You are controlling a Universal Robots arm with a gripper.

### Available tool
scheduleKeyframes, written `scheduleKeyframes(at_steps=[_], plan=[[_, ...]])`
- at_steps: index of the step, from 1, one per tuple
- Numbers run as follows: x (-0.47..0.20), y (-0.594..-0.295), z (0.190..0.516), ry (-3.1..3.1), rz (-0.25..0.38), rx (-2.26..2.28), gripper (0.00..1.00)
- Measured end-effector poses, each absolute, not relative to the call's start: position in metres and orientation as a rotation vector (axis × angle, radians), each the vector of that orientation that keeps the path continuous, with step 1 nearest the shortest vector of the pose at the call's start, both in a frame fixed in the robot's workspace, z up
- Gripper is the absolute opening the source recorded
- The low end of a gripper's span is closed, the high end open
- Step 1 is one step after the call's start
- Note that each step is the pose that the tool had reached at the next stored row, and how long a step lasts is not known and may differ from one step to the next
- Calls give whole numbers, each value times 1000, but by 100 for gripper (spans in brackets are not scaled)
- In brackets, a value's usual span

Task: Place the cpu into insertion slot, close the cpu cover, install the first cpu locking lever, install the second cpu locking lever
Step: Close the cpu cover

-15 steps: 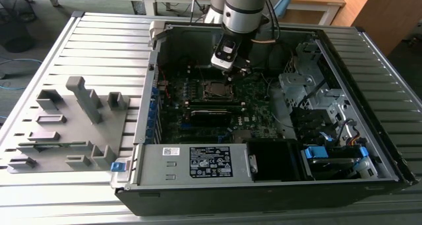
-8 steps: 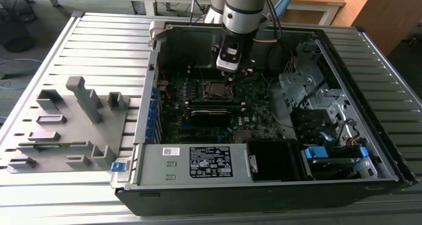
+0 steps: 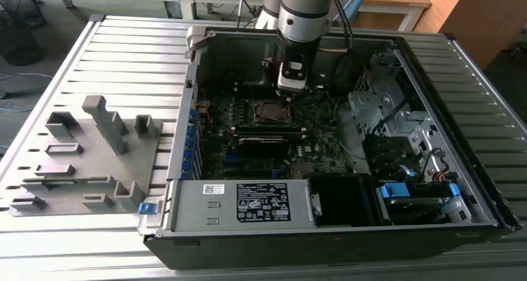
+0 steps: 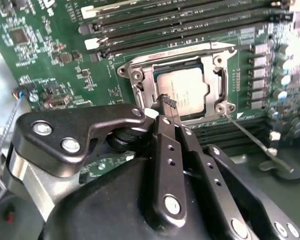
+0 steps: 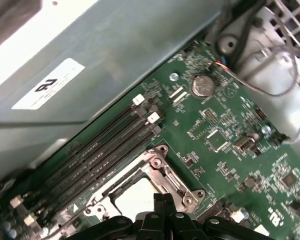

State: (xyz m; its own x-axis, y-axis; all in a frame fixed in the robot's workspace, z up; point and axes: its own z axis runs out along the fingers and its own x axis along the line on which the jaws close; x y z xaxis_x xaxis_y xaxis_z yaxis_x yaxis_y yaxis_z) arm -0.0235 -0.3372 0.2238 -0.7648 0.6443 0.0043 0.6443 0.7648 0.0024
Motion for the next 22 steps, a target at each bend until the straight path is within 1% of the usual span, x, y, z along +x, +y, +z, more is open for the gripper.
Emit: scheduleKeyframes(at_steps=[22], plan=[[-23,-337,221,-3102,-5,-469,10]])
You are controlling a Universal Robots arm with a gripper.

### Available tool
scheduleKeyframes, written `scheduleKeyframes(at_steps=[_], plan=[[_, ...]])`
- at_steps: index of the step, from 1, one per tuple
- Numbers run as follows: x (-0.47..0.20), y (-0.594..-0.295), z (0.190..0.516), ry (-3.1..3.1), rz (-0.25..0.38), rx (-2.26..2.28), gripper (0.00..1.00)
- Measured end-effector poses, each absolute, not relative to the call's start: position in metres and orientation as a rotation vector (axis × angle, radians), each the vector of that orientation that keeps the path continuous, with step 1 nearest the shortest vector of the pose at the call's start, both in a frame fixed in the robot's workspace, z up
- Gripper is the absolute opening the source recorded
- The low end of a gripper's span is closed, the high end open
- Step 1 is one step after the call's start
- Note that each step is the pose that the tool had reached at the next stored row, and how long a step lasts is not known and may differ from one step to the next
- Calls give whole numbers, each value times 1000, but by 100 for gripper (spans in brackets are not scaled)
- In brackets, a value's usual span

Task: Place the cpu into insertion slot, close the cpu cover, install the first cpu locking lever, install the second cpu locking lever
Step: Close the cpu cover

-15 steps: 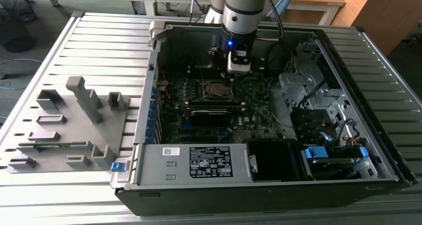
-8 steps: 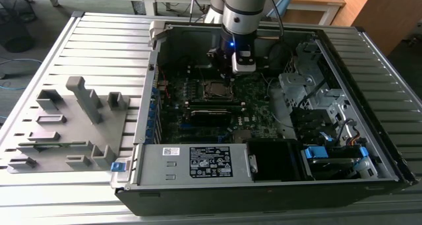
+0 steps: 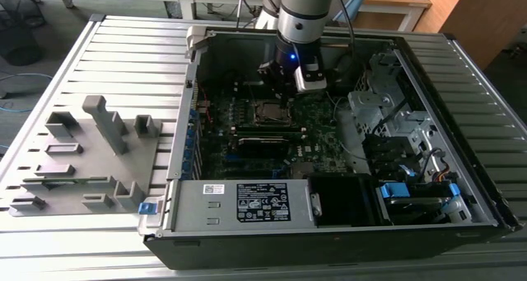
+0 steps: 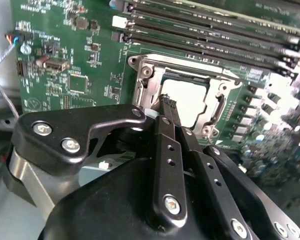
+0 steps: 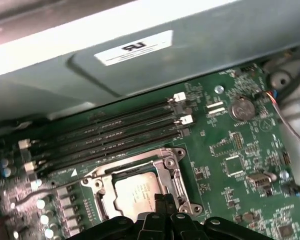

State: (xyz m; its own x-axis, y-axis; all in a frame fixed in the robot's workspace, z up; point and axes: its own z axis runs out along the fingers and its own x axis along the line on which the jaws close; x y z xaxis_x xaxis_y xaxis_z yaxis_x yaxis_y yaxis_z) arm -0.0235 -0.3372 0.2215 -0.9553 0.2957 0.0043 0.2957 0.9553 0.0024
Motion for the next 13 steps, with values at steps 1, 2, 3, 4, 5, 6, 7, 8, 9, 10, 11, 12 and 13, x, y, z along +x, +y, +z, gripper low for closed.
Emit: scheduleKeyframes(at_steps=[1,2,3,4,5,6,7,8,9,10,11,12,13], plan=[[-23,-337,221,-3107,-5,-439,10],[-23,-337,221,-3111,-5,-412,10],[-23,-337,221,-3114,-5,-383,10],[-23,-337,221,-3117,-5,-355,10],[-23,-337,221,-3120,-4,-327,10],[-23,-337,221,-3123,-4,-299,10],[-23,-337,221,-3126,-4,-270,10],[-23,-337,220,-3128,-4,-241,10],[-23,-337,220,-3130,-4,-213,10],[-23,-337,220,-3132,-4,-185,10],[-23,-337,220,-3133,-4,-157,10],[-23,-337,220,-3135,-4,-129,10],[-23,-337,220,-3136,-4,-98,10]])
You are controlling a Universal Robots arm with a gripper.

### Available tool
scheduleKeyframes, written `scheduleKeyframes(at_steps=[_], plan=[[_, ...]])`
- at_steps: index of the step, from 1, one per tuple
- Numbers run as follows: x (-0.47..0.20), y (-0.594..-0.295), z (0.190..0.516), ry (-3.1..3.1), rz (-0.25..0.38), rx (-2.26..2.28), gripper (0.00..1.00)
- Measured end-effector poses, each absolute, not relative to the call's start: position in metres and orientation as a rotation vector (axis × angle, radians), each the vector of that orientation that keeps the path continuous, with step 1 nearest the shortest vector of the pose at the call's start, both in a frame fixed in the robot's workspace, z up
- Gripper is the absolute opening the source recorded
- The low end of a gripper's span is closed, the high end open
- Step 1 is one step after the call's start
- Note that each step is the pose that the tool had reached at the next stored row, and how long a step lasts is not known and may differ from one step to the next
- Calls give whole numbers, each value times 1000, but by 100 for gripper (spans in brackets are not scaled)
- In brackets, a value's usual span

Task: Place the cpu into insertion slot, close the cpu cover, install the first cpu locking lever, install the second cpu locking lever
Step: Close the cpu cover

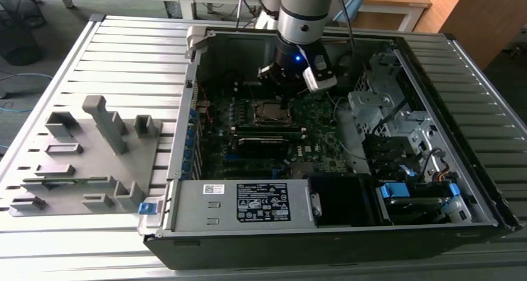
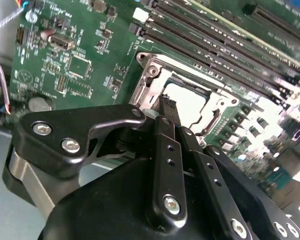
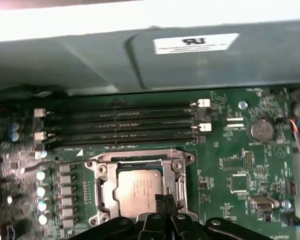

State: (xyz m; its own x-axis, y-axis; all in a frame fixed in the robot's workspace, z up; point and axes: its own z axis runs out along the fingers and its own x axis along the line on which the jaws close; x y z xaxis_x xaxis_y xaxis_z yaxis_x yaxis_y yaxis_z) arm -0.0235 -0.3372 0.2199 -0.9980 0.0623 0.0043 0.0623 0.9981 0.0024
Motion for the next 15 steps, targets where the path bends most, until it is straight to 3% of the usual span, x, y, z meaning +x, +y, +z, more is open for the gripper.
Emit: scheduleKeyframes(at_steps=[15], plan=[[-27,-337,219,-3140,-4,24,10]])
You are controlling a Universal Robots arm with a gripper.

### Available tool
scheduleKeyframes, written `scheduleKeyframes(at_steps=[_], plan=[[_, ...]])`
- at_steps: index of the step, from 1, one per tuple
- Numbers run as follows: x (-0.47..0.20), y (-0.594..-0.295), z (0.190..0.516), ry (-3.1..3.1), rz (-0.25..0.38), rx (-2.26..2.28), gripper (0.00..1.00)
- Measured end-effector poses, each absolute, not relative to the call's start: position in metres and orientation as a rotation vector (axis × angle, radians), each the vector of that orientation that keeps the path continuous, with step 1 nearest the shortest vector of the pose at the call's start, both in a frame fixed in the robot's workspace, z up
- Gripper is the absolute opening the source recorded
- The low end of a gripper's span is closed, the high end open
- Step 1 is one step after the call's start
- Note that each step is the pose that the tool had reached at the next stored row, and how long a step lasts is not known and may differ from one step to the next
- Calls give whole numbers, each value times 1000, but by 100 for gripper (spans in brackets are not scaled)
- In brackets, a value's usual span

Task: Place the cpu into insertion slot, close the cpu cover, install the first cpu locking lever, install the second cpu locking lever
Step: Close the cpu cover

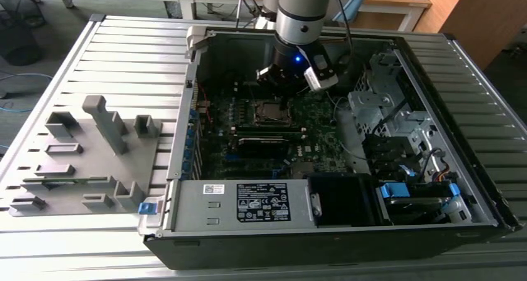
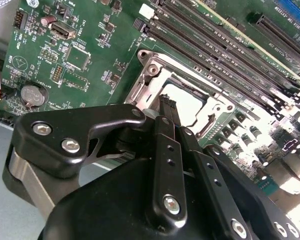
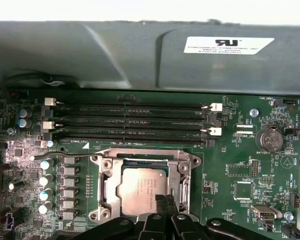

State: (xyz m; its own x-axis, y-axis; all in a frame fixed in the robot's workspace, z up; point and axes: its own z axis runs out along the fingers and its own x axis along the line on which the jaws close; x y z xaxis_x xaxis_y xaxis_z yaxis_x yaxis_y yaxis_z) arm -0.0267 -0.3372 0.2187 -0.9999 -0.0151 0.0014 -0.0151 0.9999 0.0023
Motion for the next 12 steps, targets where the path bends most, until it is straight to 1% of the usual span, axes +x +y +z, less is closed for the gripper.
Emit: scheduleKeyframes(at_steps=[5,12], plan=[[-27,-337,219,-3140,-18,24,10],[-34,-337,218,-3141,-19,24,10]])
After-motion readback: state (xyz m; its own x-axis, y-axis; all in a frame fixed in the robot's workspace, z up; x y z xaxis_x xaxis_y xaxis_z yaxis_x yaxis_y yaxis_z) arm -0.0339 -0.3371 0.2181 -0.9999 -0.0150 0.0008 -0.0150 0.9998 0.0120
